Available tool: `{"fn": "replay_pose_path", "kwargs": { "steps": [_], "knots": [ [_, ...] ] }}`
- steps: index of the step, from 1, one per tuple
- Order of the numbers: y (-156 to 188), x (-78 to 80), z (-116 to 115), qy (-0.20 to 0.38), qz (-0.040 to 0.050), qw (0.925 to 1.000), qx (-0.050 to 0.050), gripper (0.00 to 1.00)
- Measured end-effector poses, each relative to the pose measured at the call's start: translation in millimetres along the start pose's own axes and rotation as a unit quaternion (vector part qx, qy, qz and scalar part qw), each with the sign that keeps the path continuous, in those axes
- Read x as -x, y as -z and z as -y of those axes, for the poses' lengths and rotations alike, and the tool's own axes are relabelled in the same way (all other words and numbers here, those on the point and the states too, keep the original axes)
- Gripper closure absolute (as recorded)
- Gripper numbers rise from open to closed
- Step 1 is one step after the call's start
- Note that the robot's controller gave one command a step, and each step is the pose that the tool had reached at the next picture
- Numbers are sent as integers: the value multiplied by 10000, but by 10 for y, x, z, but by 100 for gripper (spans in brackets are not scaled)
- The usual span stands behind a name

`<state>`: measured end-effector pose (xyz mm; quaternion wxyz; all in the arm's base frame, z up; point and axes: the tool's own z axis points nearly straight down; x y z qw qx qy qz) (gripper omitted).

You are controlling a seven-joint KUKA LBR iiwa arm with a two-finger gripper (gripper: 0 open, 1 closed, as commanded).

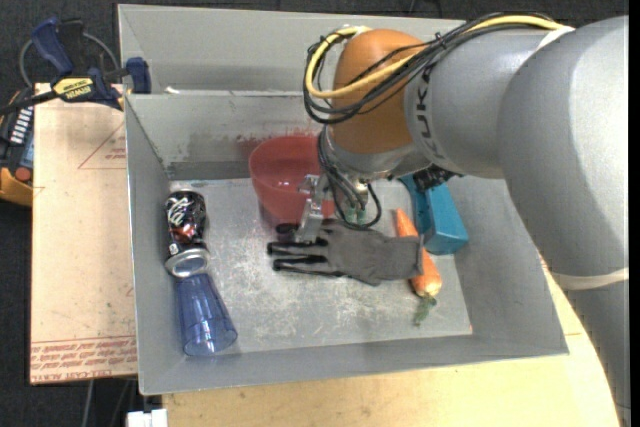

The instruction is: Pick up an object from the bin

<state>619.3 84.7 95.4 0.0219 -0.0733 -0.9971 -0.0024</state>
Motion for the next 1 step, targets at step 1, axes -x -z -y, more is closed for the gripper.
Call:
{"fn": "replay_pose_path", "kwargs": {
  "steps": [1],
  "knots": [
    [239,15,-4,-3,29,10000,9,100]
  ]
}}
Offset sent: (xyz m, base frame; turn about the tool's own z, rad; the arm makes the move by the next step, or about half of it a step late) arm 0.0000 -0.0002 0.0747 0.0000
